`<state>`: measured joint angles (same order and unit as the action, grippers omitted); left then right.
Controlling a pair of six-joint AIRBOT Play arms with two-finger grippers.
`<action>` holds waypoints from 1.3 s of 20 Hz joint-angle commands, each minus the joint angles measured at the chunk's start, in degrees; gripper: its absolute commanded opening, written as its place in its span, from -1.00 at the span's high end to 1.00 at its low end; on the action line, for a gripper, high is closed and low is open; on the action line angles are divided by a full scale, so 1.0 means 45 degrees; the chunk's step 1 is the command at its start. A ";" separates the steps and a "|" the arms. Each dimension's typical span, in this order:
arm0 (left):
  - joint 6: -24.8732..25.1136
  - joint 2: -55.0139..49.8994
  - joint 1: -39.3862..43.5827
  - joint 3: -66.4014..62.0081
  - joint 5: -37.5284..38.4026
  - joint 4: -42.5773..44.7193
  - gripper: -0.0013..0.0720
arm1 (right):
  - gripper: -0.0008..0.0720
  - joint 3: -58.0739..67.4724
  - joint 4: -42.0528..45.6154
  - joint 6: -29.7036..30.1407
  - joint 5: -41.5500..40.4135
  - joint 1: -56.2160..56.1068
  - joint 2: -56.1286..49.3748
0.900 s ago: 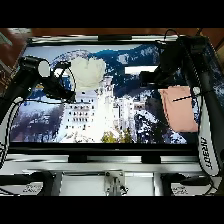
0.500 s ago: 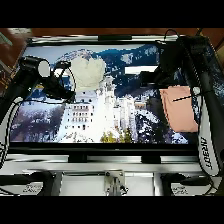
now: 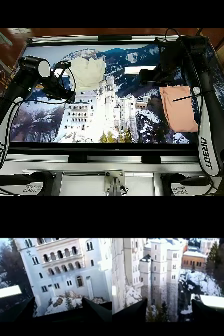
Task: Fold the shirts.
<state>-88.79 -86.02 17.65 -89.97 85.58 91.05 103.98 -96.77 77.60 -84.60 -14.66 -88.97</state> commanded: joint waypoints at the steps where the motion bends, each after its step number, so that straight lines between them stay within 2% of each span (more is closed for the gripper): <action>1: -0.0005 -0.0010 0.0044 -0.0005 -0.0010 0.0000 -1.00 | -0.85 0.0010 0.0170 0.0019 0.0991 -0.0010 0.0005; 3: -0.0005 -0.0053 0.0049 -0.0005 -0.0403 -0.0175 -1.00 | -0.85 0.0010 0.0398 0.0112 0.0942 -0.0010 0.0005; 10: 0.0000 -0.1277 0.0049 -0.0005 -0.1015 -0.0651 -1.00 | -0.85 0.0010 0.0695 0.1860 0.0991 -0.0010 -0.0010; 12: -0.0301 -0.1593 -0.0102 -0.0019 -0.3332 -0.0612 -1.00 | -0.85 0.0010 0.0665 0.1875 0.1132 -0.0010 -0.0010; 15: -0.2769 -0.2521 -0.0947 -0.1069 -0.6693 -0.0651 -1.00 | -0.85 0.0010 0.0568 0.1880 0.1496 -0.0024 -0.0010; 17: -0.3099 -0.3468 -0.1559 -0.2127 -0.7966 -0.1258 -1.00 | -0.85 0.0010 0.0578 0.1885 0.1540 -0.0024 -0.0010; 22: -0.2953 -0.5338 -0.2093 -0.3279 -0.9748 -0.2390 -1.00 | -0.85 0.0010 0.0364 0.1875 0.1637 -0.0024 -0.0010; 26: -0.2759 -0.6076 -0.2059 -0.3279 -0.9719 -0.2739 -1.00 | -0.85 0.0010 -0.0209 0.1875 0.1637 -0.0029 -0.0010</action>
<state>-101.36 -110.74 8.73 -103.98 44.23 80.77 103.98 -96.03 86.02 -77.47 -14.72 -88.99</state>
